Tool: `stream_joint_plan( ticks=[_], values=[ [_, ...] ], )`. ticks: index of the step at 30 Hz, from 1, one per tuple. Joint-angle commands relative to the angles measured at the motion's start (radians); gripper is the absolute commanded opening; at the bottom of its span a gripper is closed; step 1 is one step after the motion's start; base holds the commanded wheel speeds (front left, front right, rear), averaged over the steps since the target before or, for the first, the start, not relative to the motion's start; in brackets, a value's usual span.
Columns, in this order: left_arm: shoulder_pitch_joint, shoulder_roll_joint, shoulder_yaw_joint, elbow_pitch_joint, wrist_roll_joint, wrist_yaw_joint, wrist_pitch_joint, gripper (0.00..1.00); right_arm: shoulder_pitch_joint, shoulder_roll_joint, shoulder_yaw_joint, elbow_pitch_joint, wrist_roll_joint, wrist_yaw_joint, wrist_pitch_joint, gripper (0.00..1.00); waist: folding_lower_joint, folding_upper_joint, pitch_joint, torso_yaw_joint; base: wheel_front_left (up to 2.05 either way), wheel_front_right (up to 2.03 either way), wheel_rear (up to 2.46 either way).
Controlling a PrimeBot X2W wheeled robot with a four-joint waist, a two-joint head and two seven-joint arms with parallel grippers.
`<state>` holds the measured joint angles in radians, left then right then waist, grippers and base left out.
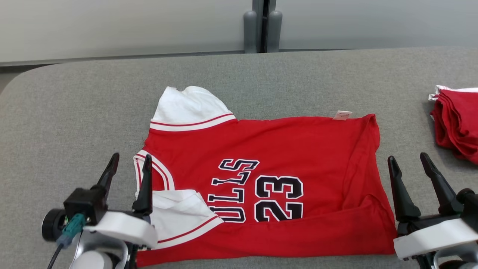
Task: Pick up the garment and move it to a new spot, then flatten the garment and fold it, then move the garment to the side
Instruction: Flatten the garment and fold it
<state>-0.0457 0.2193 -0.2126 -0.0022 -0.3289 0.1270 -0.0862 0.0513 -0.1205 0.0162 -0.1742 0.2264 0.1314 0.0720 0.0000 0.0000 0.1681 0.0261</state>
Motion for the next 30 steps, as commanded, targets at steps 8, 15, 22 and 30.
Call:
stream_joint_plan(
  ticks=[8, 15, 22, 30],
  values=[
    [-0.391, -0.024, -0.088, 0.175, 0.015, -0.118, 0.06, 1.0, -0.092, 0.012, 0.012, -0.017, -0.004, -0.001, -0.005, 1.0, 0.0, 0.0, 0.185, -0.029, 0.0, 0.0, 0.0],
    [-0.656, -0.036, -0.075, 0.477, -0.01, -0.16, 0.103, 1.0, -0.153, 0.017, 0.033, 0.02, -0.001, -0.001, -0.03, 1.0, 0.0, 0.0, 0.259, -0.068, 0.0, 0.0, 0.0],
    [-0.788, -0.029, -0.042, 0.736, -0.046, -0.174, 0.109, 1.0, -0.18, 0.021, 0.044, 0.058, 0.01, -0.001, -0.046, 1.0, 0.0, 0.0, 0.272, -0.085, 0.0, 0.0, 0.0],
    [-0.887, -0.039, -0.036, 0.923, -0.089, -0.223, 0.093, 0.0, -0.212, 0.017, 0.038, 0.096, 0.035, -0.001, -0.053, 1.0, 0.0, 0.0, 0.278, -0.092, 0.0, 0.0, 0.0]
  ],
)
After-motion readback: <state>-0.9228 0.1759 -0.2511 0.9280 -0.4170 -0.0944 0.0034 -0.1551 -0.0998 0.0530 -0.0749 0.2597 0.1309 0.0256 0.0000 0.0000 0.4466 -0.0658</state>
